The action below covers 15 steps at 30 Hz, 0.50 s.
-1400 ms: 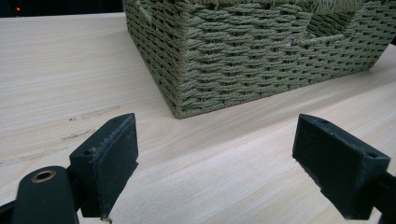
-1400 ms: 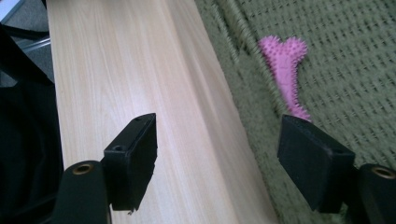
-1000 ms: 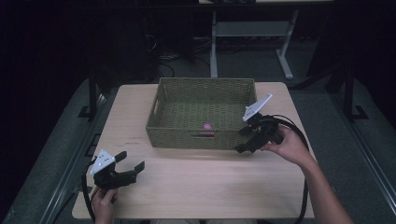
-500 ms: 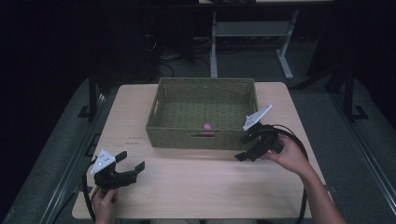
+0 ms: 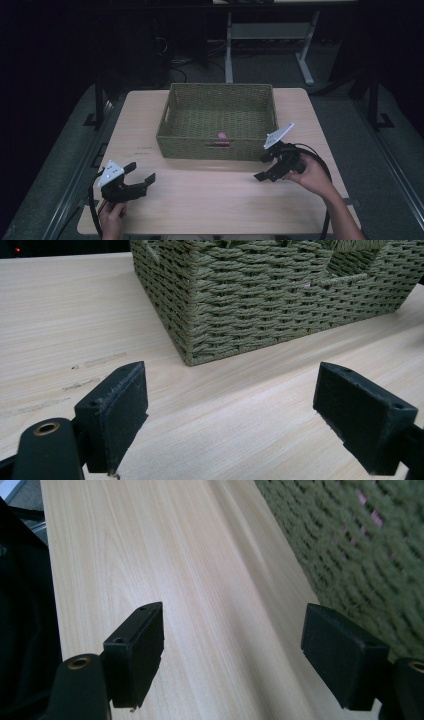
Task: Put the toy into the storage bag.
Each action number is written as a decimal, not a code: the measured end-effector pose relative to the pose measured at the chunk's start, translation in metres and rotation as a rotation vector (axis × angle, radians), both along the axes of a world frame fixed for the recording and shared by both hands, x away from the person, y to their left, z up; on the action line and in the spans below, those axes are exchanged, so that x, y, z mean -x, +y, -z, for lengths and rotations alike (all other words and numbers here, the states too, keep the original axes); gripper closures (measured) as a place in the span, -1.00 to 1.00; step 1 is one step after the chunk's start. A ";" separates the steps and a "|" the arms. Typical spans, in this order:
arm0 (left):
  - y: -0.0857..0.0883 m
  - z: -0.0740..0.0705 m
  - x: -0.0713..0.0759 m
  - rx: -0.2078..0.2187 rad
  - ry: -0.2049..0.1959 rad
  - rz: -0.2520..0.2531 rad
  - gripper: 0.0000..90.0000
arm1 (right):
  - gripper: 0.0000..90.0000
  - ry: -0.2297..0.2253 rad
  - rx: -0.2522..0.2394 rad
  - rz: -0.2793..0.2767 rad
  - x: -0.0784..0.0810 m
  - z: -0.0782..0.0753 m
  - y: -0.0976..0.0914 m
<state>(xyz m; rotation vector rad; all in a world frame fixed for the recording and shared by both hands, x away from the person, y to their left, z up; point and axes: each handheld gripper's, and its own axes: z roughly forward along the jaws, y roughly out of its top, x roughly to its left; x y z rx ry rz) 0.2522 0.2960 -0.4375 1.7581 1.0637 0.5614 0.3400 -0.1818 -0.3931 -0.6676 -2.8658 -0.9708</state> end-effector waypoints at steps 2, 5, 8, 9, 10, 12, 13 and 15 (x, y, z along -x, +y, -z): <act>0.000 0.000 0.000 -0.001 0.001 0.001 -0.69 | -0.45 0.004 0.004 0.003 0.002 0.004 -0.002; 0.000 0.000 0.000 0.000 0.000 0.000 -0.69 | -0.45 0.008 0.003 0.007 0.005 0.008 -0.004; 0.000 0.000 0.000 0.001 0.000 0.000 -0.69 | -0.45 0.006 0.001 0.012 0.010 0.013 -0.009; 0.000 0.000 0.000 -0.001 0.001 0.001 -0.69 | -0.45 0.003 -0.001 0.018 0.011 0.014 -0.010; -0.001 0.000 0.000 -0.001 0.000 0.001 -0.69 | -0.45 0.003 -0.001 0.018 0.011 0.014 -0.010; -0.001 0.000 0.000 -0.002 -0.001 0.002 -0.69 | -0.45 0.006 -0.008 0.023 0.013 0.016 -0.012; -0.001 0.000 0.000 -0.003 -0.001 0.002 -0.69 | -0.45 0.008 -0.011 0.029 0.015 0.017 -0.013; -0.001 0.000 0.000 -0.003 -0.001 0.003 -0.69 | -0.45 0.017 -0.003 0.027 0.015 0.019 -0.015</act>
